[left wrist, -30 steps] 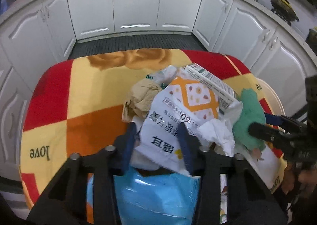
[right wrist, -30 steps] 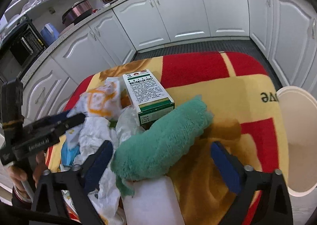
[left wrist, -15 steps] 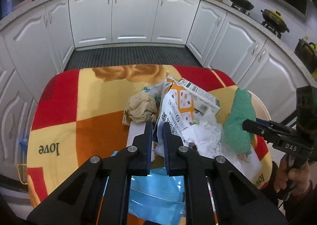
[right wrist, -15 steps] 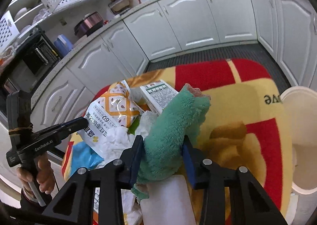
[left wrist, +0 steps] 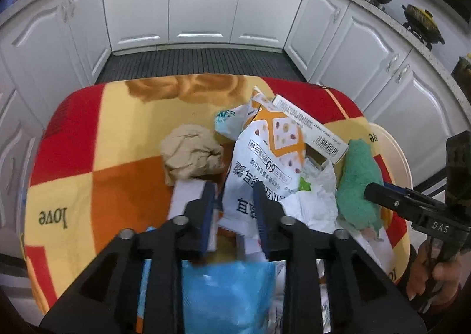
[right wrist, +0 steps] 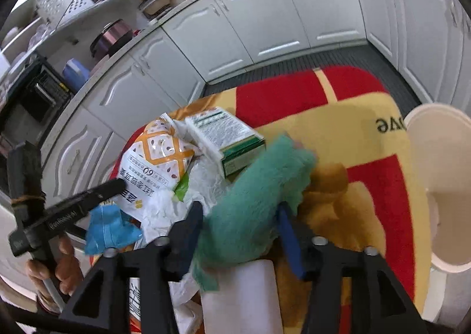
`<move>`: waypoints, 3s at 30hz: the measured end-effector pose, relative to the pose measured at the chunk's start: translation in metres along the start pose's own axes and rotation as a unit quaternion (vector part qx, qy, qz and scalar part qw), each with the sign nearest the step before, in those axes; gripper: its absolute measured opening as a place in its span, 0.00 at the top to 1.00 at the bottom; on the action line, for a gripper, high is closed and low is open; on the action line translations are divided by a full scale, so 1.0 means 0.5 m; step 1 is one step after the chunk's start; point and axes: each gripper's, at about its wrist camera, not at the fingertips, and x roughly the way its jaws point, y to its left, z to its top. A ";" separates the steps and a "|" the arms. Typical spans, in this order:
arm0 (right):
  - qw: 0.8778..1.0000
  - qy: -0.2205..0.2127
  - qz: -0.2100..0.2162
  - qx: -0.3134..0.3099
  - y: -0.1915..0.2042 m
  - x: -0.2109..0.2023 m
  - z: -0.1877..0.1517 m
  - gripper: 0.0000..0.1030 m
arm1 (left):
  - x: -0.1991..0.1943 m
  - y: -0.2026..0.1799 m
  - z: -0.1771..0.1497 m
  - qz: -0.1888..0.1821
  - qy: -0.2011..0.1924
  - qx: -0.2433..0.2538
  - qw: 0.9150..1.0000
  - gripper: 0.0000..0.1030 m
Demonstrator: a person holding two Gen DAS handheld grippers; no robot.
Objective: Collect trash
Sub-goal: 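Grasp the beige crumpled paper ball with the left tool while the right tool grasps the green towel, then carry paper ball and green towel over the white bucket and open both tools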
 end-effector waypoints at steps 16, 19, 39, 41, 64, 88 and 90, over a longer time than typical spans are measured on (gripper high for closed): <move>0.996 0.011 0.044 0.078 -0.040 0.042 0.006 0.29 | 0.066 -0.019 0.027 -0.017 0.018 -0.012 1.000 0.63; 0.997 0.002 0.046 0.065 -0.038 0.036 0.002 0.60 | 0.060 -0.029 0.017 -0.036 0.029 0.002 0.999 0.89; 0.996 -0.073 0.047 0.009 -0.012 -0.105 0.006 0.63 | -0.057 0.028 0.037 0.004 -0.027 -0.049 0.998 0.87; 0.996 -0.079 0.052 0.007 -0.009 -0.114 0.006 0.63 | -0.047 0.055 0.041 0.009 -0.031 -0.076 0.997 0.77; 0.996 -0.071 0.058 -0.019 -0.006 -0.129 0.000 0.63 | -0.031 0.031 0.070 0.023 -0.029 -0.044 0.998 0.70; 0.983 -0.099 -0.140 0.071 -0.320 -0.261 -0.018 0.62 | 0.085 -0.567 0.084 -0.107 0.047 0.106 0.988 0.61; 0.980 -0.102 -0.151 0.079 -0.339 -0.260 -0.017 0.52 | 0.104 -0.577 0.083 -0.118 0.053 0.099 0.987 0.56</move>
